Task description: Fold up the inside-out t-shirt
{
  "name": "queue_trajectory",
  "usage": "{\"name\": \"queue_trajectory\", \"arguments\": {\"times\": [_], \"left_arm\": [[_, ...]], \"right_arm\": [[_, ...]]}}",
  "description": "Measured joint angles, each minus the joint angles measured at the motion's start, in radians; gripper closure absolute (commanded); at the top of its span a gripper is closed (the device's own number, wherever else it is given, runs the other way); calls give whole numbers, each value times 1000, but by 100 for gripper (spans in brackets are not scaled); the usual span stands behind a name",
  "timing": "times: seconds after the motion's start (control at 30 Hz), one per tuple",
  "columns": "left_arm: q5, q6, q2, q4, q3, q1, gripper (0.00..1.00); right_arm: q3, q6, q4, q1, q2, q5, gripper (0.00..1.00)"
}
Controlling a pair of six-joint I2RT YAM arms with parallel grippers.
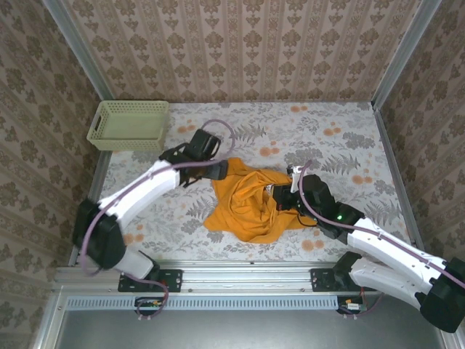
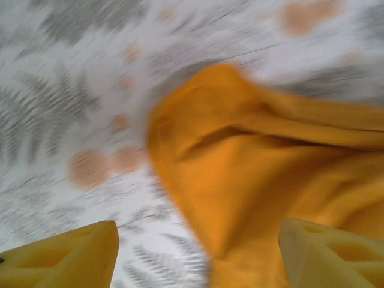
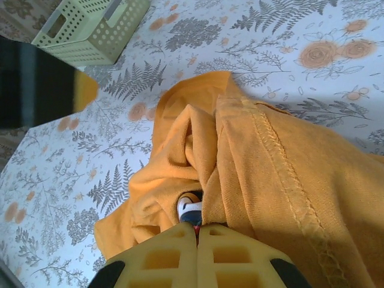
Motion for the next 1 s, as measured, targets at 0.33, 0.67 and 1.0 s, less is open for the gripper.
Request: {"name": "queue_trajectory", "arguments": {"times": [0.33, 0.67, 1.0], "left_arm": [[162, -1, 75, 246, -90, -204, 24], [150, -54, 177, 259, -69, -117, 86], [221, -87, 24, 325, -288, 118, 98]], "right_arm": [[0, 1, 43, 4, 1, -42, 100], [-10, 0, 23, 16, -34, -21, 100], [-151, 43, -29, -71, -69, 52, 100]]}}
